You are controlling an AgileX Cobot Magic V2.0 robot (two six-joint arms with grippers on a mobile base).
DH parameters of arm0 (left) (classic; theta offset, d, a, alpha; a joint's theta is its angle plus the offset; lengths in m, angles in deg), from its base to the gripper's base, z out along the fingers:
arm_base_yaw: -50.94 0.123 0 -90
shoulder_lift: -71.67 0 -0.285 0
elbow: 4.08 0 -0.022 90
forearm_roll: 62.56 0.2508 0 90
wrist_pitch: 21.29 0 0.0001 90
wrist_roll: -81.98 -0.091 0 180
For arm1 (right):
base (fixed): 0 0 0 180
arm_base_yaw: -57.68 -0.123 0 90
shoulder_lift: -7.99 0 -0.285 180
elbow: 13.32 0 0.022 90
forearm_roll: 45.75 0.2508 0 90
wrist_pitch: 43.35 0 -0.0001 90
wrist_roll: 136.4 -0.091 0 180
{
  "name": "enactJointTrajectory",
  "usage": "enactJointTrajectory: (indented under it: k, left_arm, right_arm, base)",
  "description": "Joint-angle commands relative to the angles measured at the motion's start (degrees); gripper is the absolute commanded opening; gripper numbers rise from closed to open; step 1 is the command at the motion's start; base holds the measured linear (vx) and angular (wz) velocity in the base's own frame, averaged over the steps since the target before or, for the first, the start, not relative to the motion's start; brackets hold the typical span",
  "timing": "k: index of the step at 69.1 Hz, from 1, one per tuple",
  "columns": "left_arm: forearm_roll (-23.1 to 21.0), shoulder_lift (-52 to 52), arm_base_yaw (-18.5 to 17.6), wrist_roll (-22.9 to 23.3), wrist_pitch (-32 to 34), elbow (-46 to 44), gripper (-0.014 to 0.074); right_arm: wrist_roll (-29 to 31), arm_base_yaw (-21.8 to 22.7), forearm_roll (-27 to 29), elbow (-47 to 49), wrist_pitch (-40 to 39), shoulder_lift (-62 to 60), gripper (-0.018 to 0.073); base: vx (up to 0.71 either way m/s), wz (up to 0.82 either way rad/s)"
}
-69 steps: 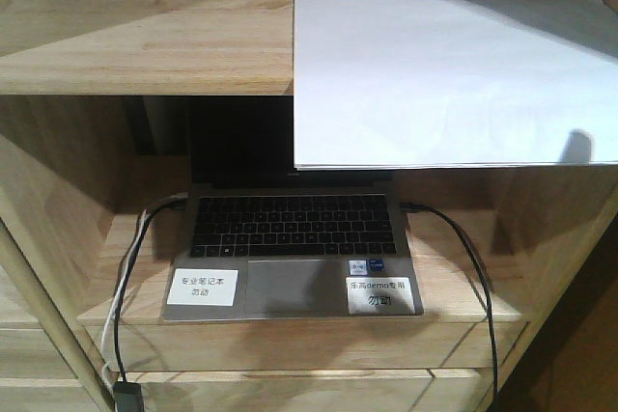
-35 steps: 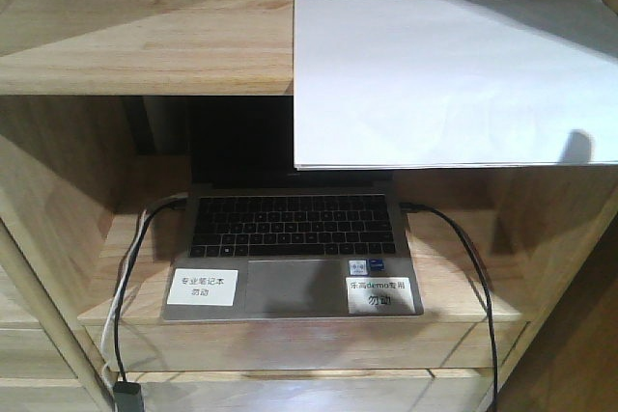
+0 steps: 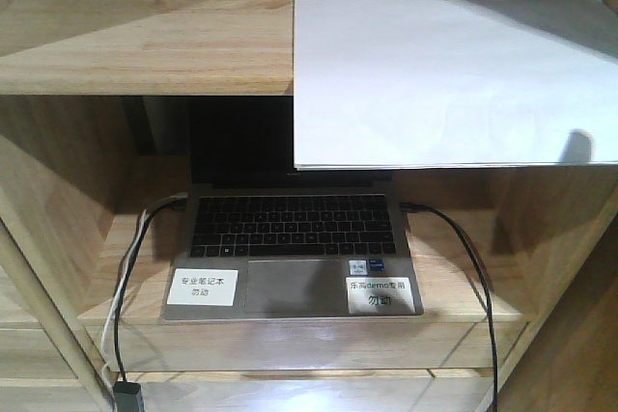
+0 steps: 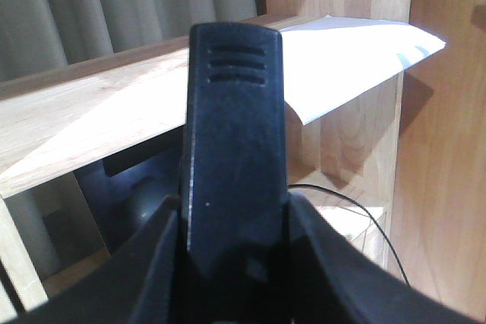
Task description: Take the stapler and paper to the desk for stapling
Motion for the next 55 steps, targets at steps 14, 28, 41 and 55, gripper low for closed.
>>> enactJointTrajectory:
  k: [14,28,41,55]
  left_arm:
    - [-0.41,0.86,-0.44,-0.03,7.67,-1.46,-0.0006]
    - [-0.41,0.86,-0.44,-0.03,7.67,-1.46,-0.0006]
    - [-0.41,0.86,-0.44,-0.03,7.67,-1.46,-0.0006]
    - [-0.41,0.86,-0.44,-0.03,7.67,-1.46,-0.0006]
  right_arm:
    - [0.36,0.35,-0.25,1.51,-4.65,0.93,0.0309]
    - [0.16,0.35,0.47,1.51,-5.07,0.93,0.049]
    - [-6.37,0.35,0.47,1.51,-6.86,0.93,0.0721]
    - [-36.48,0.35,-3.59,1.51,-9.45,0.93,0.0716]
  base:
    - [0.0,0.0]
    - [0.0,0.0]
    - [0.0,0.0]
    - [0.0,0.0]
